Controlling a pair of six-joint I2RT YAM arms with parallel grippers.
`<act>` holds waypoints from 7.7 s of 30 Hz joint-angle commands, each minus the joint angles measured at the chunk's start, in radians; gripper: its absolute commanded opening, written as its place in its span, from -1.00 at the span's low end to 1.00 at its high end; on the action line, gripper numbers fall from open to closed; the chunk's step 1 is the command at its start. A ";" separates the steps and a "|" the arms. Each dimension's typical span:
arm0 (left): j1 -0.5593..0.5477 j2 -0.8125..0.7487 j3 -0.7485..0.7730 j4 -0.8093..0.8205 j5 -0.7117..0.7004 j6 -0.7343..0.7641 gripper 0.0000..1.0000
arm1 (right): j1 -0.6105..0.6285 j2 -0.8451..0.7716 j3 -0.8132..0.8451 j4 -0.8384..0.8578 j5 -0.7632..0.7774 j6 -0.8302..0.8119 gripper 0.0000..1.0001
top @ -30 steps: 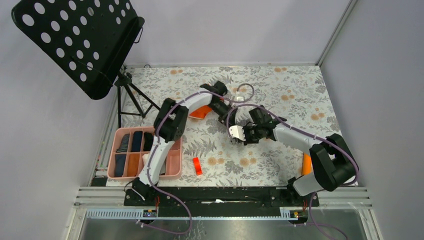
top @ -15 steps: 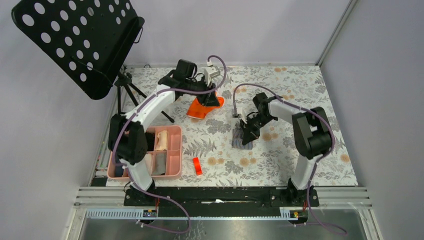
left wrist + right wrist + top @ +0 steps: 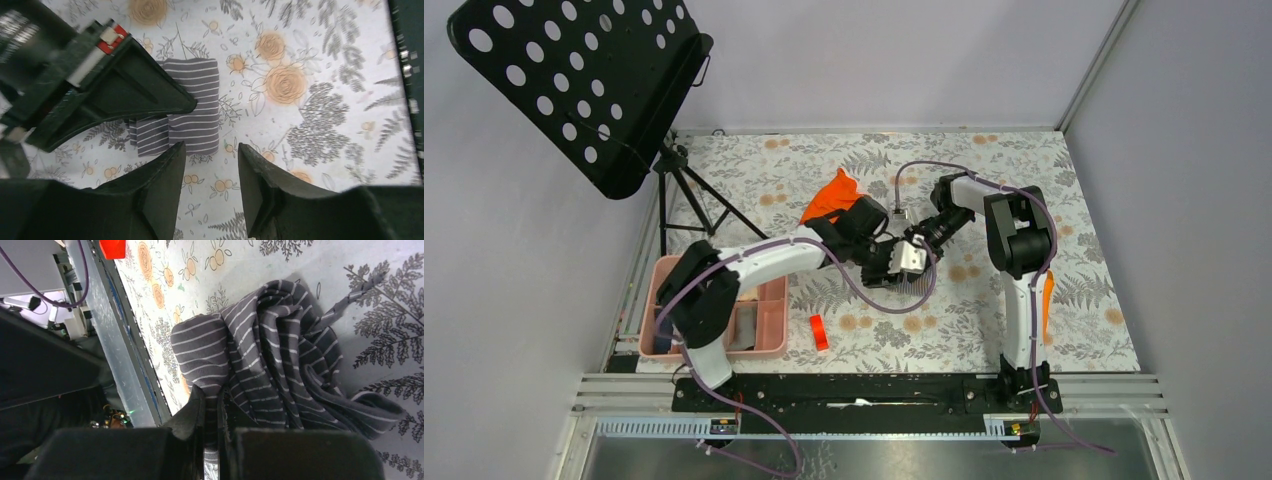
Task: Roll the underwear
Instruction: Roll the underwear to the center of the board.
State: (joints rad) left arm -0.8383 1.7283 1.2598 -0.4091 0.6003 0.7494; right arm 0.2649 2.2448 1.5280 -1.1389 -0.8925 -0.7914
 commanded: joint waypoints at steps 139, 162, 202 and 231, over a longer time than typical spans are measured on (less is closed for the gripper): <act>0.077 -0.068 -0.006 0.123 -0.106 0.040 0.03 | -0.061 -0.206 -0.235 0.331 0.260 -0.099 -0.97; -0.068 0.231 -0.041 0.405 -0.185 0.303 0.37 | -0.081 -0.165 -0.228 0.331 0.228 -0.022 -0.92; 0.042 0.566 0.471 -0.643 0.149 -0.240 -0.52 | -0.406 -1.244 -0.754 0.524 0.226 -0.097 0.38; 0.079 0.624 0.522 -0.596 0.209 -0.310 -0.37 | 0.336 -1.029 -0.998 1.065 0.459 -0.301 0.42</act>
State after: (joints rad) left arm -0.7559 2.3089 1.7947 -0.9760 0.8913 0.4271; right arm 0.5827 1.1660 0.5510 -0.2089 -0.4976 -1.0954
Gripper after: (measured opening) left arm 0.314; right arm 0.721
